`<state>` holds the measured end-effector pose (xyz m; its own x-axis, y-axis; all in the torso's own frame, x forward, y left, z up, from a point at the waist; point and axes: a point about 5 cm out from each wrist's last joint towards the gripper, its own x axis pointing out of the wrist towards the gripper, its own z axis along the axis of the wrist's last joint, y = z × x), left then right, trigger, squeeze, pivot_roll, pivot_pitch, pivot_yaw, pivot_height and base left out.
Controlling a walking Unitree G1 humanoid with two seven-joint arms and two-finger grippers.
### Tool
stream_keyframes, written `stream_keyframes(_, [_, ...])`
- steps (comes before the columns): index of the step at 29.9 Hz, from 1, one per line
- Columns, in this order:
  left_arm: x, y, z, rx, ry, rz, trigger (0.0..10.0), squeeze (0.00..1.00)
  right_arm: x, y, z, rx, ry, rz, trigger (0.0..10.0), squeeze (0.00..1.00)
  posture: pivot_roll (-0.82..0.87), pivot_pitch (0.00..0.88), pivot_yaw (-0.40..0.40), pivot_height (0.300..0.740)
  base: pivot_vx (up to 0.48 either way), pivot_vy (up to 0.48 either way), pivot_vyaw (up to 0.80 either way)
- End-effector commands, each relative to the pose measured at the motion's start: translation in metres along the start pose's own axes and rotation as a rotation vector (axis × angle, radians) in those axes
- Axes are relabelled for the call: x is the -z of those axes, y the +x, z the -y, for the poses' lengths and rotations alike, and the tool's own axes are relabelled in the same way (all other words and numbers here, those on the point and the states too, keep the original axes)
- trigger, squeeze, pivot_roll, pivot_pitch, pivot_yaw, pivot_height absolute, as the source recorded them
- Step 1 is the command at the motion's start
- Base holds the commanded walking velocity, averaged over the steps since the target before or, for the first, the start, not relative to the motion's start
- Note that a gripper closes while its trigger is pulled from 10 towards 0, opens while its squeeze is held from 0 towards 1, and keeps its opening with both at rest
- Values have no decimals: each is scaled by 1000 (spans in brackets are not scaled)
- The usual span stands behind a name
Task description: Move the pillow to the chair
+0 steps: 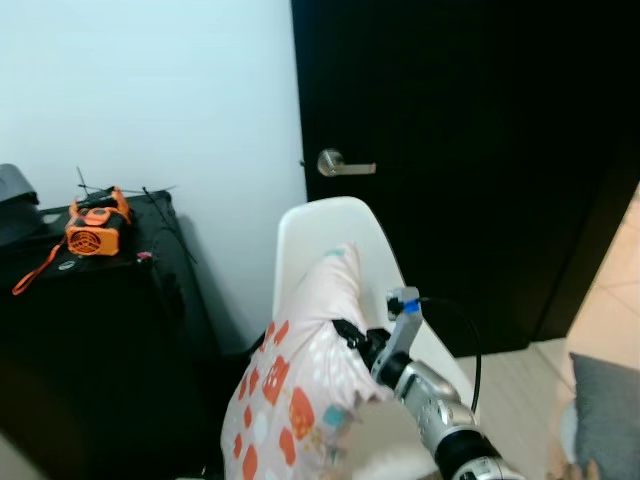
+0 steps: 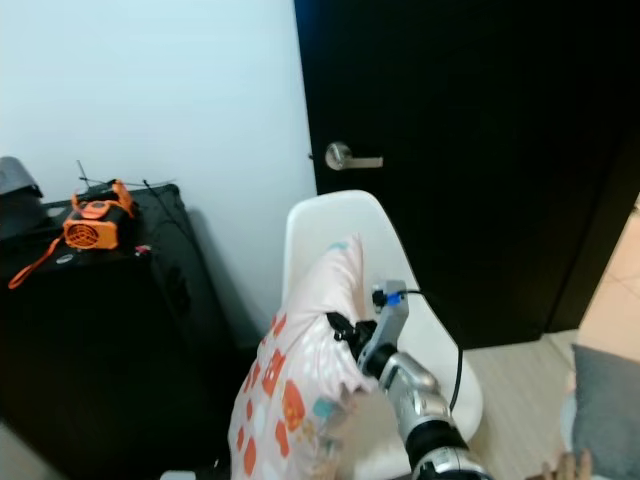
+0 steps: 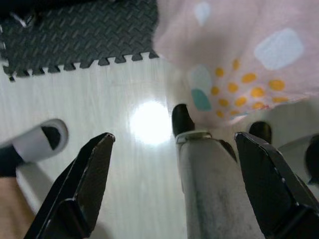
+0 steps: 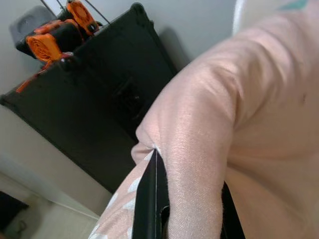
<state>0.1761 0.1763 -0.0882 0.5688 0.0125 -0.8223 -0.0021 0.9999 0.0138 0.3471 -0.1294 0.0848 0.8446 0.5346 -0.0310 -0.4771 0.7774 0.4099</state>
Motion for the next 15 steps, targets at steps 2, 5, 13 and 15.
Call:
stream_keyframes(2, [8, -2, -6, -18, 6, -27, 10000, 0, -11, 7, -7, -11, -21, 74, 10000, 0, -127, 22, 30, 740, 0, 0, 781])
stream_keyframes(5, [8, -2, -6, -20, 4, -26, 10000, 0, -10, 7, -7, -9, -19, 72, 10000, 0, -125, 22, 28, 740, 0, 0, 775])
stream_keyframes(13, [11, -2, -7, -23, 5, -35, 10000, 0, -10, 7, -1, 67, 1, 70, 10000, 0, -123, 23, 28, 740, 0, 0, 288])
stream_keyframes(15, [12, -3, -6, -14, 22, -38, 10000, 0, -9, 6, 0, 74, 1, 63, 10000, 0, -123, 23, 28, 740, 0, 0, 0])
